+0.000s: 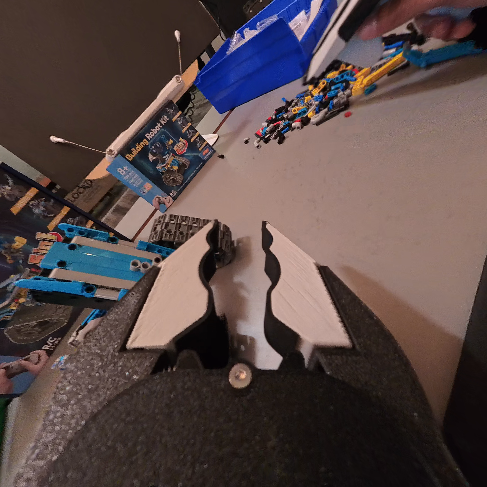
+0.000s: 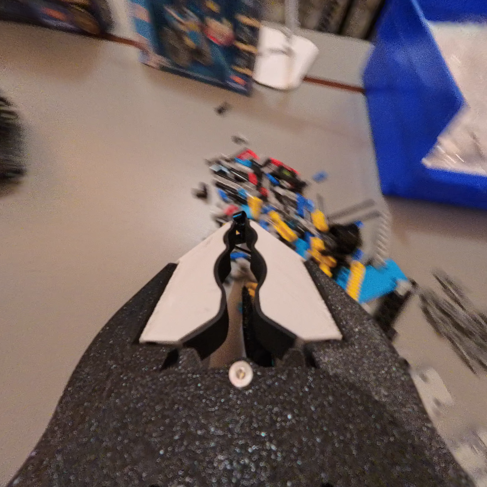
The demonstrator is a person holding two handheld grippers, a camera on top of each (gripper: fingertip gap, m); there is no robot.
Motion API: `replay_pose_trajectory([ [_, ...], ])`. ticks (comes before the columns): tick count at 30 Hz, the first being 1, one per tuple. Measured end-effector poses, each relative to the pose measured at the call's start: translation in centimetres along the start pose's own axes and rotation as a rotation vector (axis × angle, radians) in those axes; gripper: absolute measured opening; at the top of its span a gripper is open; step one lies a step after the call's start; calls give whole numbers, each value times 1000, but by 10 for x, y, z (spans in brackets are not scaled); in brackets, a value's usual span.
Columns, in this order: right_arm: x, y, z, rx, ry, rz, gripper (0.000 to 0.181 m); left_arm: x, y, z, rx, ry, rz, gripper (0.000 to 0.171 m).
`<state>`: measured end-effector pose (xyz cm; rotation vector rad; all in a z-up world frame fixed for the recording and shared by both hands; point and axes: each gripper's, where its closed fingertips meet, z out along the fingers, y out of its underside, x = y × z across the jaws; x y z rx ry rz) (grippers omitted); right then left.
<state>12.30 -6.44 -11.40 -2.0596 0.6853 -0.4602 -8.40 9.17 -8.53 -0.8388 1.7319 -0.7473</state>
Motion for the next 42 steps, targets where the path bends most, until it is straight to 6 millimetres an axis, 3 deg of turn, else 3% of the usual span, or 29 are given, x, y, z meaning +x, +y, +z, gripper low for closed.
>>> replay_pose_trajectory([
  [2, 25, 12, -4, -23, 67, 70, 5, -2, 3, 1, -7, 23, -67, 31],
  [6, 25, 10, -2, -32, 150, -35, 16, -31, -7, -16, 110, 33, -308, 31],
  [9, 19, 9, -1, -48, 197, -121, 25, -83, -27, -56, 364, -64, -505, 28],
  [11, 1, -4, -6, 21, 146, -133, 33, -113, -7, -64, 363, -140, -645, 29],
  [13, -43, -25, -13, 127, 10, -151, 37, -123, 20, -54, 273, -129, -780, 44],
  [14, -75, -35, -16, 175, -96, -180, 37, -126, 30, -48, 232, -115, -833, 48],
  [17, -176, -57, -20, 249, -389, -252, 45, -131, 39, -31, 187, -43, -954, 64],
  [19, -230, -70, -15, 250, -500, -281, 46, -126, 47, -17, 115, 1, -981, 73],
  [21, -271, -80, -5, 243, -565, -308, 43, -126, 43, -12, 129, 39, -1006, 75],
  [23, -294, -85, 10, 232, -552, -329, 36, -133, 42, -13, 149, 20, -1003, 48],
  [26, -300, -90, 29, 212, -489, -300, 26, -133, 42, -13, 162, 48, -1015, 42],
  [33, -308, -95, 38, 169, -543, -157, 15, -130, 42, -12, 149, -10, -953, 43],
  [42, -312, -94, 41, 150, -430, -252, 4, -123, 55, -6, 39, -75, -824, 41],
])
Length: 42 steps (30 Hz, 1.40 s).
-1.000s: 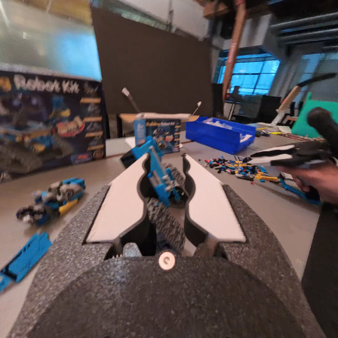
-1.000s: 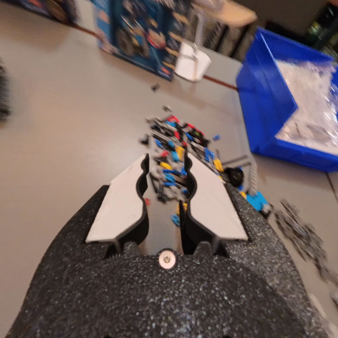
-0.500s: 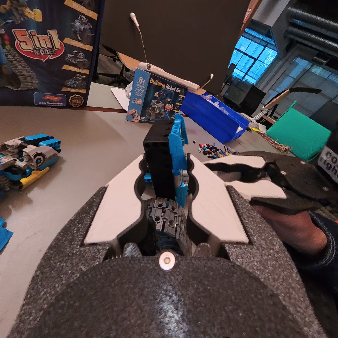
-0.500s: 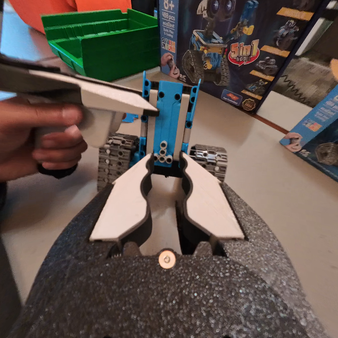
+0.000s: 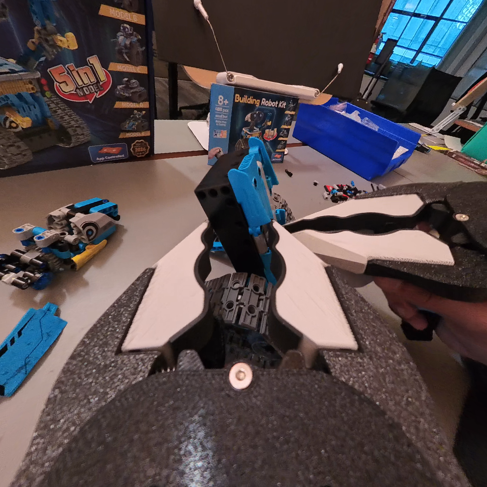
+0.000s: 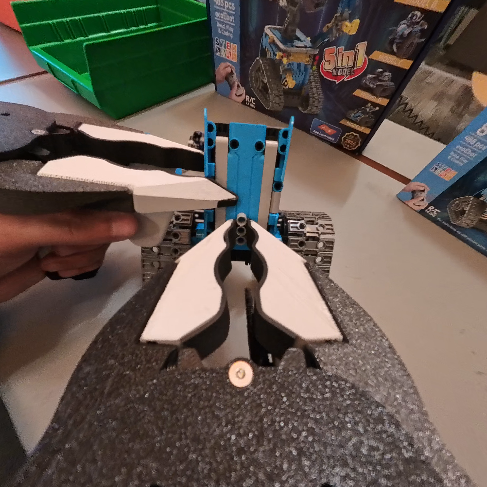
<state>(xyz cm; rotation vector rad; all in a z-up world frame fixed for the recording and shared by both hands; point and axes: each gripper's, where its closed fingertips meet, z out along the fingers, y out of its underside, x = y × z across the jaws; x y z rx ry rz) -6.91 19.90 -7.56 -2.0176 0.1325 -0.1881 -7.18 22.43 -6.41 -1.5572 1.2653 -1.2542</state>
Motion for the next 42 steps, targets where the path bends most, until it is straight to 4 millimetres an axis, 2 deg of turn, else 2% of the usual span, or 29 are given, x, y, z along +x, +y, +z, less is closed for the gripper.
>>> replay_pose_trajectory([
  [4, 1, 2, -5, 3, -49, 64, 3, 3, 2, 1, -8, -15, 50, 41],
  [17, 10, 16, -33, -50, -9, 135, 3, 26, 10, 9, -48, 6, 145, 41],
  [18, 8, 10, -43, -15, -22, 146, 3, 13, 9, 9, -50, -69, 154, 41],
  [19, 10, 4, -57, 4, -8, 142, 3, -13, 5, 5, -47, -182, 152, 43],
  [20, 14, 0, -70, 21, 19, 114, 3, -31, 1, 0, -40, -207, 97, 42],
  [22, 18, 4, -82, 10, 6, 77, 3, -32, 3, -3, -24, -107, -1, 39],
  [23, 19, 13, -81, -20, -30, 95, 3, -28, 3, -3, -26, -111, 29, 40],
  [26, 23, 18, -80, 4, -173, 231, 4, -16, 3, 3, -35, -94, 59, 39],
  [30, 16, 27, -84, 9, -548, 426, 5, -13, 2, 2, -17, -79, 54, 39],
  [33, 29, 43, -80, 10, -632, 545, 4, -11, 0, -2, 0, -83, 53, 40],
  [37, 28, 53, -81, -5, -674, 614, 5, -14, -5, -18, 43, -135, 68, 42],
  [39, 16, 39, -91, 57, -790, 649, 4, -15, -15, -38, 121, -206, 112, 43],
  [40, 7, 28, -102, 94, -896, 697, 4, -6, -21, -47, 171, -207, 158, 42],
  [41, -1, 20, -111, 113, -995, 734, 4, 13, -25, -52, 215, -146, 211, 42],
  [42, -6, 12, -121, 148, -1084, 773, 4, 42, -26, -54, 244, -22, 271, 39],
])
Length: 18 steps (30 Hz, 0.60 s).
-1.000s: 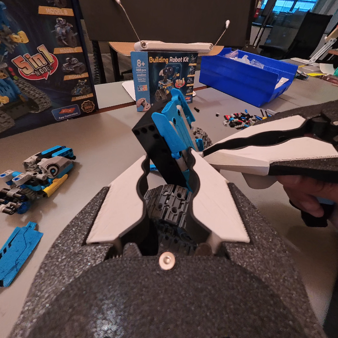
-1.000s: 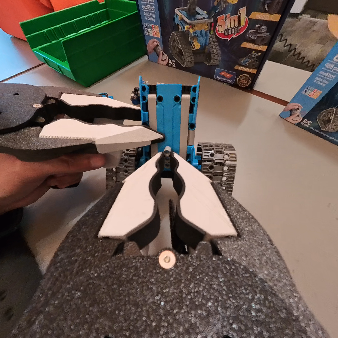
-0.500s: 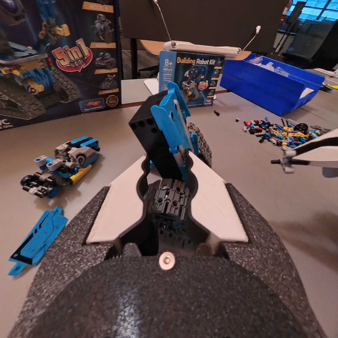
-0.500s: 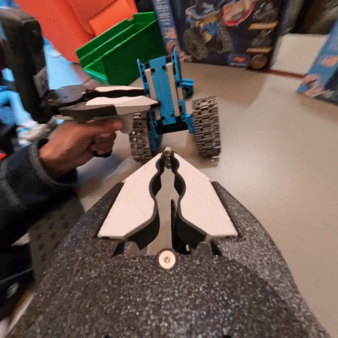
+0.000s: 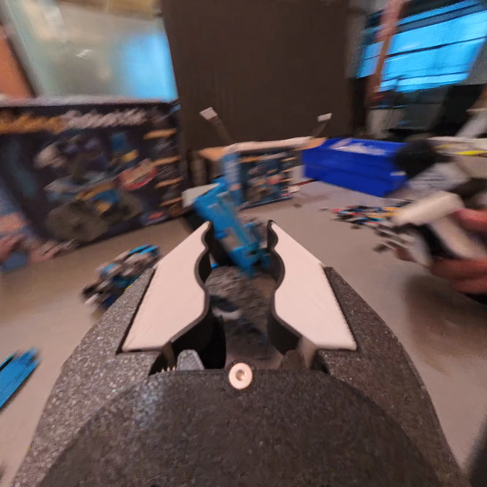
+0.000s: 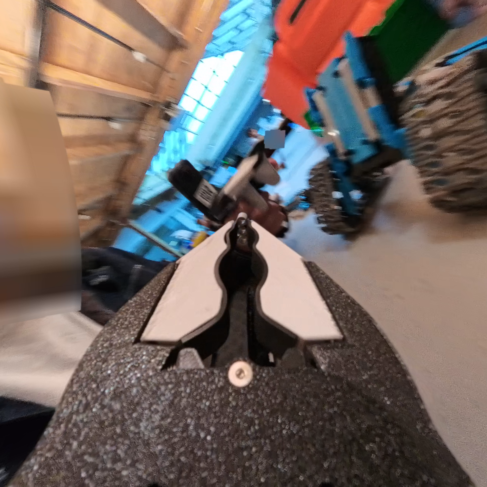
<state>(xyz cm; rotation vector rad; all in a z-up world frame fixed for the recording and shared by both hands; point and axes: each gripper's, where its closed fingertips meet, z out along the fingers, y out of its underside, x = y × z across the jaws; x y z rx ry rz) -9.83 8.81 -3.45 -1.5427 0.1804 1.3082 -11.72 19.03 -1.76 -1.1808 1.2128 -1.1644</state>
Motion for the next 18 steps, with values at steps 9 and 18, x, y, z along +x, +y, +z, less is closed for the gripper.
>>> replay_pose_trajectory([
  [9, 1, 11, 6, -77, 27, -28, 4, 110, 37, 1, -102, 322, 510, 24],
  [18, 32, 29, 11, -191, 232, -117, 4, 103, 71, 13, -252, 225, 772, 6],
])
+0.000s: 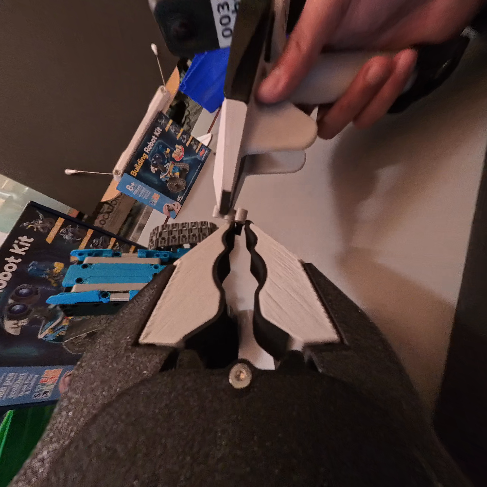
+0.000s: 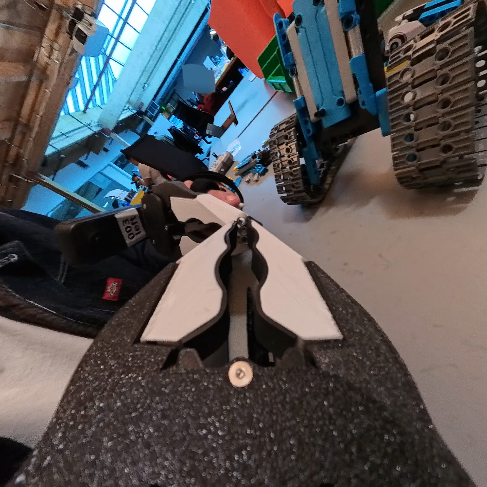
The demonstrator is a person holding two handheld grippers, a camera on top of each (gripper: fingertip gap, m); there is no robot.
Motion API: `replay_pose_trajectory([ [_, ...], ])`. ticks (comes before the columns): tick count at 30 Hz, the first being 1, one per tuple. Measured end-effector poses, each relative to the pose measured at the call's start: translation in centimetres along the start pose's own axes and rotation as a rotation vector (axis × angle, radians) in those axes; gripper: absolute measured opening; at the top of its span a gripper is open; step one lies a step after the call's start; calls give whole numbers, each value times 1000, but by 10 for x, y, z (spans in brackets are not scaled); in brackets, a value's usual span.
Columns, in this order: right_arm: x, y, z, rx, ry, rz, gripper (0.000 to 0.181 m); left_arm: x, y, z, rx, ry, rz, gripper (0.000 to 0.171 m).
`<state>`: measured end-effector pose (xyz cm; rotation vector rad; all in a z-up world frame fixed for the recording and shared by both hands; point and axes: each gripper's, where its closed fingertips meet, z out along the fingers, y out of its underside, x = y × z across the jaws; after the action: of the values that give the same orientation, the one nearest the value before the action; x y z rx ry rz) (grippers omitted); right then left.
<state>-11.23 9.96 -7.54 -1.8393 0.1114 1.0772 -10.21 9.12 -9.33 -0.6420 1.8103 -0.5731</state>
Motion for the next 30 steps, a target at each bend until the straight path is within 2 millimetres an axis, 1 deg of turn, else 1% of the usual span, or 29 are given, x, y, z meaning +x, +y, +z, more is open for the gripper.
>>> replay_pose_trajectory([
  [3, 2, 0, 0, -1, 24, -15, 5, 1, 3, 1, -24, 2, 7, 5],
  [5, 1, -3, 0, 11, 48, -74, 7, -3, 3, 1, -29, -14, 5, 5],
  [7, -4, -7, -2, 36, 79, -182, 27, -8, 6, 0, -43, -42, 7, 4],
  [8, -3, -8, -2, 37, 103, -223, 34, -9, 5, -1, -37, -43, -2, 5],
  [10, 1, 0, 2, -11, 134, -253, 40, -13, 0, -4, -7, -56, -18, 4],
  [11, 0, 5, 6, -38, 122, -245, 41, -13, -3, -5, 7, -60, -17, 4],
  [12, -3, 7, 9, -46, 102, -231, 40, -12, -4, -5, 14, -58, -10, 4],
  [13, -5, 8, 10, -49, 89, -222, 35, -12, -4, -5, 13, -62, 4, 4],
  [15, -7, 6, 9, -44, 87, -238, 31, -12, -6, -6, 17, -75, 35, 4],
  [17, -7, 6, 8, -36, 81, -218, 29, -11, -6, -6, 19, -80, 49, 4],
  [19, -9, 4, 7, -25, 80, -234, 32, -12, -7, -6, 21, -99, 83, 4],
  [20, -9, 3, 6, -23, 88, -244, 29, -12, -7, -6, 21, -101, 91, 4],
  [21, -6, 4, 6, -30, 103, -244, 24, -11, -7, -6, 20, -93, 88, 5],
  [24, -7, 5, 5, -38, 115, -280, 22, -10, -8, -5, 29, -85, 81, 5],
  [27, -14, 2, 2, -28, 110, -335, 21, -13, -13, -10, 62, -93, 64, 4],
  [30, -21, 5, -2, -27, 54, -311, 21, -10, -18, -14, 107, -62, 42, 2],
])
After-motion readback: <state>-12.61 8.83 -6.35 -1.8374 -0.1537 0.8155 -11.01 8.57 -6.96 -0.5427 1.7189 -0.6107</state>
